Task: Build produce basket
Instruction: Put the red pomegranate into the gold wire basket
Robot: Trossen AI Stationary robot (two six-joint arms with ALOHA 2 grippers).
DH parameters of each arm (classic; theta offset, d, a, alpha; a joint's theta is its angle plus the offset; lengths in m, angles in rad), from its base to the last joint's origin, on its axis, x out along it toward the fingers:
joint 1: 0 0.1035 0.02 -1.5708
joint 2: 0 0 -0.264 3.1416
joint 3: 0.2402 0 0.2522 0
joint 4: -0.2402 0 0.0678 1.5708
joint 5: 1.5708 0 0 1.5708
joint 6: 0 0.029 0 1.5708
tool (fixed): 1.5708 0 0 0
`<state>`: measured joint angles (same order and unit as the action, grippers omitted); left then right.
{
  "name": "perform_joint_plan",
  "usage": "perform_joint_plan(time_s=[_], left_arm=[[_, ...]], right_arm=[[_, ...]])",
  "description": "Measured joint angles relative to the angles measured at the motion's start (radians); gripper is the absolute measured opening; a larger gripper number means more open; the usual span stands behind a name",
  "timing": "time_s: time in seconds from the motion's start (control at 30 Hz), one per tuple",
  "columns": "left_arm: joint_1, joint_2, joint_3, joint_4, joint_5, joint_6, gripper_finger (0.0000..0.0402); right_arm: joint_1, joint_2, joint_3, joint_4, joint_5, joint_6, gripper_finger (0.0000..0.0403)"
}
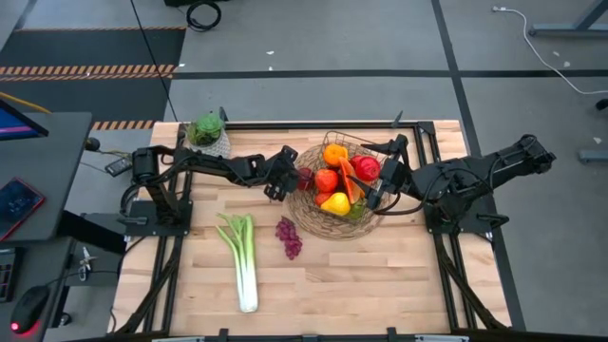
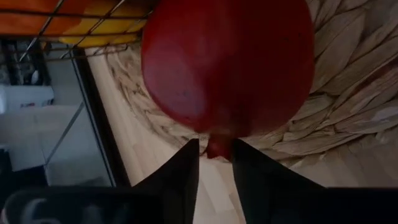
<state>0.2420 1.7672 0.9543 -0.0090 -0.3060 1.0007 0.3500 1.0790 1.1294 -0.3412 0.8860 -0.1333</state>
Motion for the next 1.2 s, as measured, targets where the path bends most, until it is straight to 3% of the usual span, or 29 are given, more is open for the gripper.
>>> perform_joint_plan(time_s=[0.17,0.8,1.2], left_arm=[[0.000,0.000,0.000,-0.001,-0.076,-0.026,0.0076],[0.001,-0.014,0.000,-0.023,-0.101,-0.049,0.0054],[0.001,-0.173,0.001,-0.249,-0.089,-0.136,0.0054]], right_arm=[[0.000,0.000,0.000,-0.005,0.000,0.001,0.0393],[0.001,0.000,0.000,-0.020,0.000,0.010,0.0393],[0.004,0.000,0.000,-0.029,0.007,0.011,0.0393]])
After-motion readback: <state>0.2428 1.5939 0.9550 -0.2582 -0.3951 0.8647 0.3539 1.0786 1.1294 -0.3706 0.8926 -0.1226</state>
